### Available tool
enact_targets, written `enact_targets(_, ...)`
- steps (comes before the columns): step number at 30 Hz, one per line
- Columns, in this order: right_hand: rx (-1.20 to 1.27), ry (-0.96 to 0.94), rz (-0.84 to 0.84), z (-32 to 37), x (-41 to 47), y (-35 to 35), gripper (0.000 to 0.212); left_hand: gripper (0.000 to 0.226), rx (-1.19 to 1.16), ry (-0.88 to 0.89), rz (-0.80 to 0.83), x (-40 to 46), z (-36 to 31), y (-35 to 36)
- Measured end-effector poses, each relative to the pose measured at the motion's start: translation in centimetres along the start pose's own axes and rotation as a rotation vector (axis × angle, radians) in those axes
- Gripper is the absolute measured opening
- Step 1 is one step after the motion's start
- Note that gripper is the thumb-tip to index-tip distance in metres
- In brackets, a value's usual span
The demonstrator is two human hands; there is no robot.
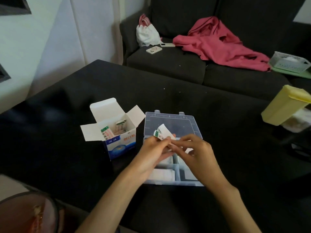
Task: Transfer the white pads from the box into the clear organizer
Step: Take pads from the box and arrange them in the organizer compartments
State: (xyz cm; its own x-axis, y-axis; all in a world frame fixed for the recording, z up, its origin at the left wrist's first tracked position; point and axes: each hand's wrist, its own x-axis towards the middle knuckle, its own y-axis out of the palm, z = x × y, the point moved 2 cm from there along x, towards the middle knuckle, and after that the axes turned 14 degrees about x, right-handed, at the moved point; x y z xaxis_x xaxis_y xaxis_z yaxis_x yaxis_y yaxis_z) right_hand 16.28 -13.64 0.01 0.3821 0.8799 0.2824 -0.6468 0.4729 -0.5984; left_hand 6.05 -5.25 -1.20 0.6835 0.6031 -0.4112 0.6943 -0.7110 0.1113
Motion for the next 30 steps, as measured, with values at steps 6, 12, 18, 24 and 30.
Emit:
enact_targets(6,0.356,0.244,-0.141,-0.9,0.0,-1.3,0.02,0.028,-0.061,0.035,0.165,-0.1,-0.1,-0.2)
enact_targets(12,0.632,0.482,-0.196,-1.1,-0.1,-2.7,0.01,0.02,-0.064,0.031,0.115,0.1,0.1,-0.4)
enact_targets(18,0.58,0.535,-0.125,-1.8,-0.5,-5.2,0.006,0.017,-0.12,0.011,0.102,0.2,0.2,-0.5)
enact_targets(24,0.668,0.649,-0.016,-2.1,-0.7,-3.2,0.008,0.02,-0.096,-0.033,0.145,0.5,0.8,1.0)
enact_targets(30,0.601,0.589,-0.126,-2.2,-0.5,-2.9,0.009,0.016,-0.001,0.029,0.047,0.9,1.1,1.5)
